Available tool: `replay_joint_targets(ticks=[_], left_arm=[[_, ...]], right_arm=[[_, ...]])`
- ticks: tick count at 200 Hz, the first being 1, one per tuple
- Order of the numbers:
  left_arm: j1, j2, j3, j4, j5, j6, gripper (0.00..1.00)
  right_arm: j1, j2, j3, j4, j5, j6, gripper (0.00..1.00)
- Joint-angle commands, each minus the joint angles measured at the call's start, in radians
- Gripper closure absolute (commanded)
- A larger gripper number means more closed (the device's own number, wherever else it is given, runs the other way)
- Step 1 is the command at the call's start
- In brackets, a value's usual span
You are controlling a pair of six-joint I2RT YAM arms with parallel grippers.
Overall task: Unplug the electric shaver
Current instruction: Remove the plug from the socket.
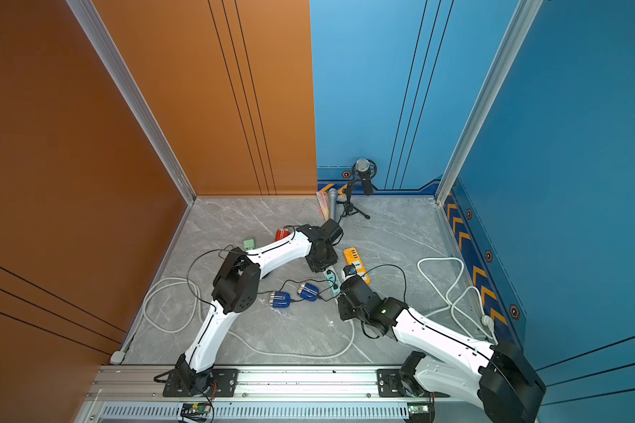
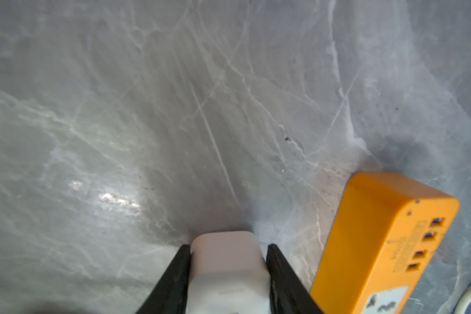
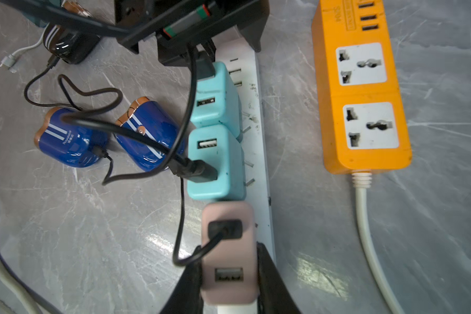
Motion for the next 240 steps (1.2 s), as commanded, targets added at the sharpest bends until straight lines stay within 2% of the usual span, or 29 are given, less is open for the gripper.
replay_joint_targets(ticks=[1,14,52,78,99,129,194,240], left_arm=[[-0.008,0.087,-0.057,-0.102,-0.002,0.010,0.70],[-0.008,0.087,-0.055,-0.102,-0.002,0.010,0.70],[-0.009,0.089,-0.055,-0.101,-0.005,0.010,0.70],[-0.010,0.093,-0.052,-0.107,-0.003,0.012,0.70],[-0.008,0.095,-0.054,-0.106,0.001,0.014,0.70],[-0.004,0.093,-0.045,-0.104,0.001,0.023,0.69],[-0.004,0.099,0.032,-0.105,-0.037,0.090,0.66],[-0.001,0.099,0.066,-0.103,-0.054,0.127,0.64]], right_arm=[[-0.012,0.028,0.034,0.077,-0.096,0.094,1.00],[0.034,0.030,0.063,0.035,-0.005,0.043,1.00],[0.196,0.052,0.139,-0.091,0.386,-0.092,1.00],[0.254,0.107,0.187,-0.132,0.493,-0.147,1.00],[0.264,0.141,0.211,-0.149,0.483,-0.141,1.00],[0.246,0.102,0.175,-0.148,0.417,-0.096,1.00],[0.248,0.010,0.083,-0.155,0.190,-0.115,1.00],[0.297,-0.104,0.019,-0.167,0.169,-0.125,1.00]])
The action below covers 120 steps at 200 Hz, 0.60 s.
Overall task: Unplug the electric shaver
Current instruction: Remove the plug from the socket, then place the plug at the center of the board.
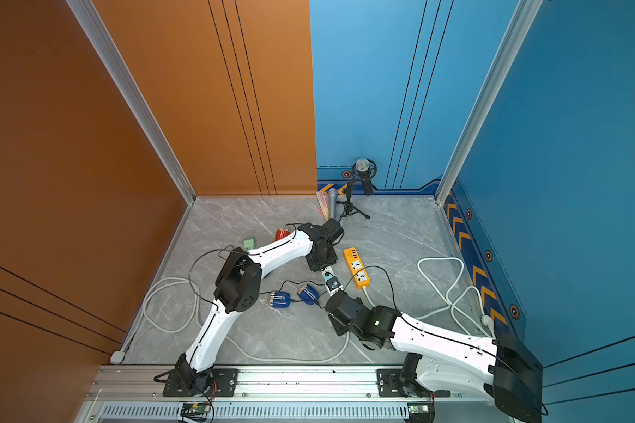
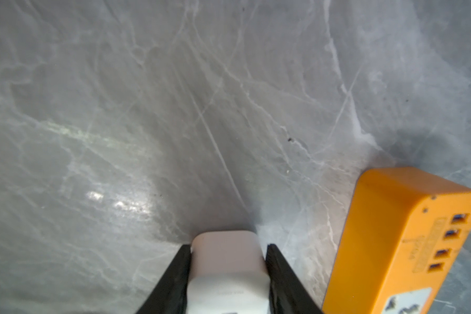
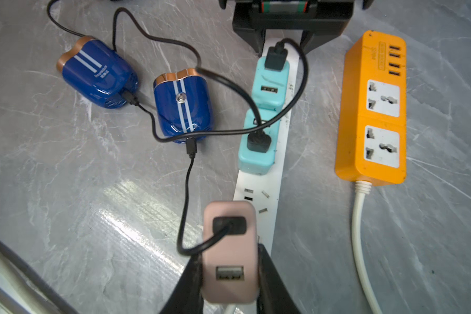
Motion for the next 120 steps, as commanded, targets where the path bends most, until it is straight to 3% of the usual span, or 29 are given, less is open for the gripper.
replay_joint_targets(ticks=[1,66,120], left_arm=[[-0.001,0.071,0.005,-0.045,-0.033,0.044,0.64],[-0.006,0.077,0.103,-0.045,-0.062,0.146,0.52],[-0.015,0.036,0.103,-0.045,-0.095,0.209,0.27]], right_arm=[[0.023,-0.061,-0.025,-0.021,-0.037,-0.010,1.00],[0.205,-0.040,-0.030,-0.041,-0.013,-0.019,1.00],[0.233,0.058,-0.033,-0.012,0.012,0.020,0.99]])
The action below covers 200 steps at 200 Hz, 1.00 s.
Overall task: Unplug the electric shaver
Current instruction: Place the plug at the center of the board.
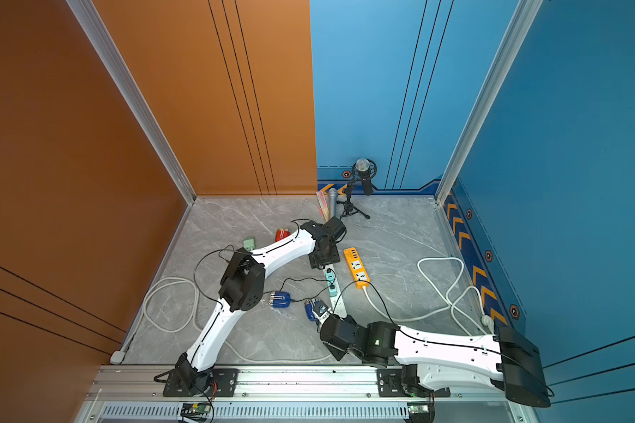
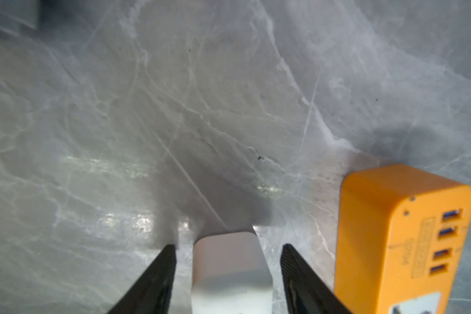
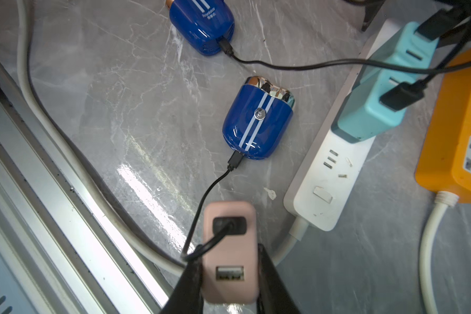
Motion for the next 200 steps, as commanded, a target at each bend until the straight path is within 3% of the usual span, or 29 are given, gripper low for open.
replay_joint_targets(ticks=[1,39,78,82,104,161,200], left_arm=[[-0.011,-0.013,0.018,-0.025,-0.052,0.055,0.26],[-0.011,-0.077,-0.002,-0.026,-0.108,0.103,0.18],[-0.010,-0.139,-0.024,-0.024,-0.155,0.149,0.15],[-0.010,-0.144,-0.022,-0.024,-0.158,0.157,0.09],[-0.010,-0.171,-0.018,-0.024,-0.181,0.198,0.04],[0.014,-0.237,-0.045,-0.024,-0.202,0.244,0.02],[0.033,-0.267,-0.088,-0.023,-0.204,0.258,0.02]], right_arm=[[0.006,0.047,-0.010,0.007,0.030,0.027,0.99],[0.008,0.115,-0.012,0.025,0.040,0.072,0.95],[0.008,0.118,-0.022,0.003,0.056,0.122,0.80],[0.008,0.115,-0.022,-0.001,0.055,0.123,0.79],[0.008,0.096,-0.020,-0.029,0.066,0.136,0.67],[0.006,0.035,-0.021,-0.084,0.052,0.177,0.50],[0.006,-0.007,-0.005,-0.134,0.055,0.195,0.46]])
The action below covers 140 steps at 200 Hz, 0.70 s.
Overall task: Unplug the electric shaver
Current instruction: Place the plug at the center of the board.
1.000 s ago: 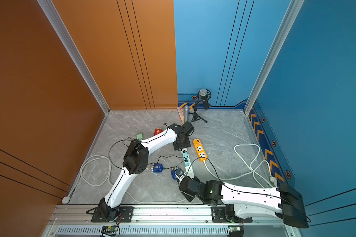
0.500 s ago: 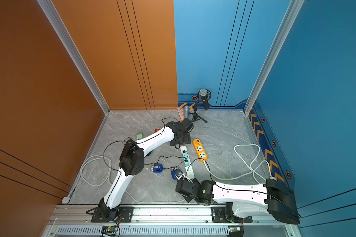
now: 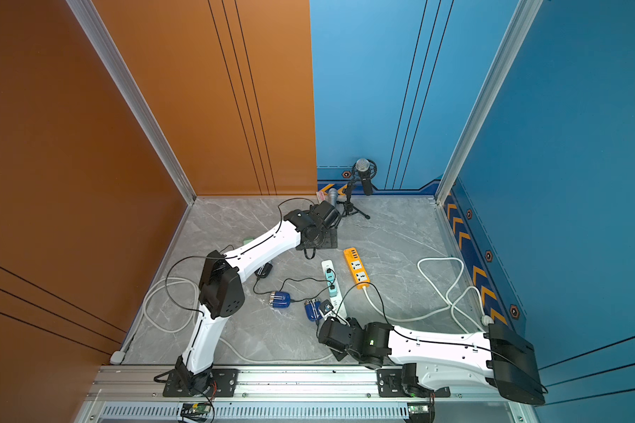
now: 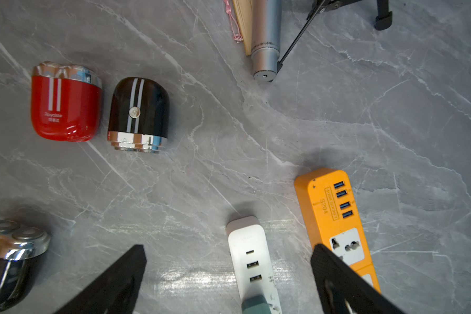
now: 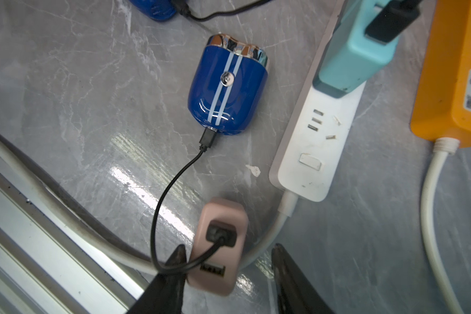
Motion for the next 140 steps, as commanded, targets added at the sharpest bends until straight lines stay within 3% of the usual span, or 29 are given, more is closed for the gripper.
replay_joint_targets(ticks=[1,92,140], left_arm=[[0.019,-0.046,-0.037,-0.020,-0.025,0.028,0.02],[0.052,-0.129,-0.152,-0.018,-0.028,0.041,0.05],[0.057,-0.152,-0.173,-0.018,-0.022,0.054,0.06]], right_arm=[[0.005,-0.028,0.006,-0.074,0.018,0.036,0.46],[-0.014,-0.121,0.010,-0.157,0.057,0.119,0.48],[-0.024,-0.137,0.048,-0.164,0.071,0.077,0.49]])
